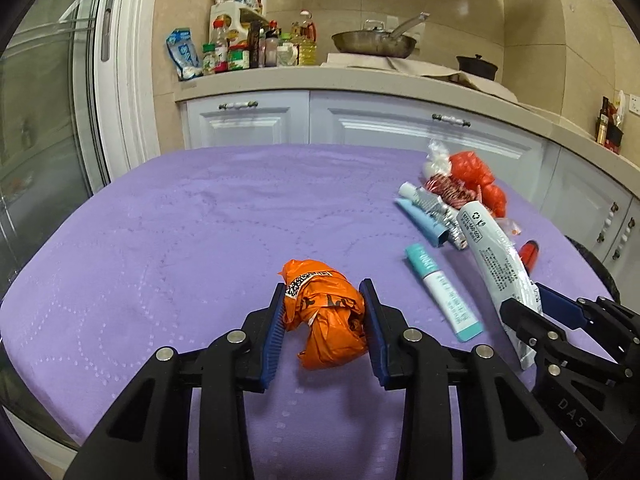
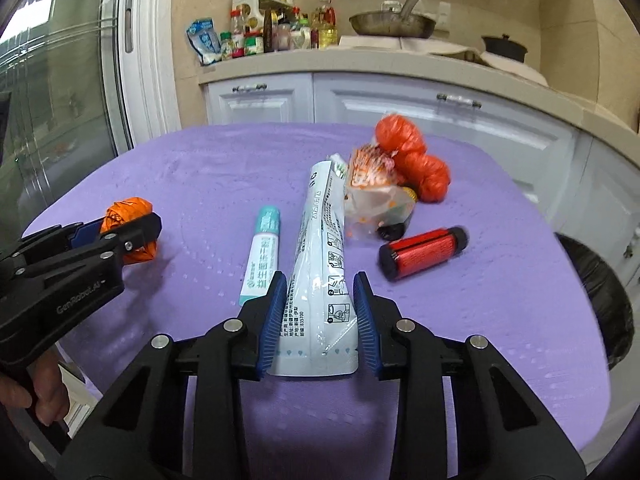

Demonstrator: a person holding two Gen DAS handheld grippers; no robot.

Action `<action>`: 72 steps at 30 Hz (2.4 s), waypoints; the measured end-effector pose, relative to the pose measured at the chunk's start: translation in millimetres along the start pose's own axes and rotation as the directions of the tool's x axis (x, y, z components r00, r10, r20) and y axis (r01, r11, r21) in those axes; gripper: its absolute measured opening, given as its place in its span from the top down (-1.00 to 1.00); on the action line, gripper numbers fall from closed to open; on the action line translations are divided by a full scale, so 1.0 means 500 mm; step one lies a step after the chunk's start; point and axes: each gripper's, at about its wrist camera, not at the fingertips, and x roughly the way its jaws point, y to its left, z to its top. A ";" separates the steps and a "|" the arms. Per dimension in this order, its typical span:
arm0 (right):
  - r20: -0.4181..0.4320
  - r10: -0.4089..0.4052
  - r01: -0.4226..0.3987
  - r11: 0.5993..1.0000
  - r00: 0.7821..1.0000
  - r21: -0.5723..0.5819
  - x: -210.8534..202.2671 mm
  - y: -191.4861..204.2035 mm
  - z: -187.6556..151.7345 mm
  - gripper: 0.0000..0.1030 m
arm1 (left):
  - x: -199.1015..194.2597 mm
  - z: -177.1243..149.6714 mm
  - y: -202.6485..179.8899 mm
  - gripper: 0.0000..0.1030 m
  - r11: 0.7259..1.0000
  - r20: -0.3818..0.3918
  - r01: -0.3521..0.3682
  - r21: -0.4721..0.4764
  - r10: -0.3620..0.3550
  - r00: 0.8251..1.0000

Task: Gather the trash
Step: 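Carry both items over the black bin and open both tools, then return both tools to the table and grasp the teal toothpaste tube with the left tool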

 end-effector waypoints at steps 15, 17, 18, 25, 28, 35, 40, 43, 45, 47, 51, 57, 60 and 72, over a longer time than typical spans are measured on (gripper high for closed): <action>0.104 -0.210 0.194 0.970 0.972 0.143 -0.129 -0.210 0.018 0.35 | -0.021 0.064 -0.184 0.29 0.973 0.054 0.201 0.110 -0.207 0.977; 0.103 -0.264 0.242 0.953 0.959 0.184 -0.140 -0.263 0.013 0.35 | -0.016 0.075 -0.231 0.29 0.963 0.060 0.228 0.142 -0.239 0.969; 0.100 -0.288 0.264 0.943 0.952 0.201 -0.146 -0.288 0.010 0.35 | -0.013 0.080 -0.249 0.29 0.958 0.058 0.244 0.153 -0.255 0.965; 0.057 -0.422 0.390 0.875 0.905 0.285 -0.140 -0.444 -0.017 0.35 | 0.013 0.114 -0.409 0.29 0.907 0.050 0.354 0.230 -0.374 0.926; 0.031 -0.451 0.420 0.853 0.892 0.310 -0.130 -0.500 -0.035 0.35 | 0.019 0.118 -0.472 0.29 0.886 0.053 0.381 0.265 -0.408 0.911; -0.002 -0.485 0.455 0.819 0.874 0.348 -0.109 -0.593 -0.053 0.34 | 0.074 0.113 -0.603 0.29 0.849 0.003 0.407 0.338 -0.433 0.901; -0.019 -0.500 0.471 0.801 0.866 0.370 -0.091 -0.645 -0.063 0.34 | 0.120 0.119 -0.666 0.29 0.838 -0.036 0.417 0.351 -0.433 0.901; -0.025 -0.507 0.478 0.793 0.862 0.378 -0.081 -0.665 -0.066 0.34 | 0.136 0.121 -0.692 0.29 0.834 -0.045 0.418 0.361 -0.432 0.901; -0.030 -0.509 0.480 0.790 0.861 0.382 -0.075 -0.678 -0.068 0.34 | 0.143 0.121 -0.706 0.29 0.830 -0.053 0.419 0.368 -0.431 0.901; -0.033 -0.511 0.483 0.786 0.859 0.387 -0.069 -0.689 -0.072 0.34 | 0.150 0.122 -0.716 0.29 0.828 -0.062 0.419 0.371 -0.428 0.901; -0.041 -0.515 0.487 0.779 0.856 0.394 -0.060 -0.704 -0.075 0.34 | 0.164 0.127 -0.726 0.27 0.837 -0.070 0.410 0.362 -0.414 0.907; -0.038 -0.534 0.502 0.766 0.845 0.401 -0.054 -0.711 -0.073 -0.04 | 0.177 0.132 -0.729 -0.26 0.850 -0.084 0.404 0.338 -0.400 0.913; -0.037 -0.542 0.509 0.762 0.840 0.400 -0.058 -0.710 -0.073 -0.05 | 0.177 0.134 -0.728 -0.44 0.854 -0.075 0.397 0.337 -0.396 0.915; -0.028 -0.568 0.529 0.746 0.823 0.404 -0.086 -0.694 -0.065 -0.05 | 0.168 0.138 -0.714 -0.46 0.860 -0.058 0.385 0.335 -0.389 0.919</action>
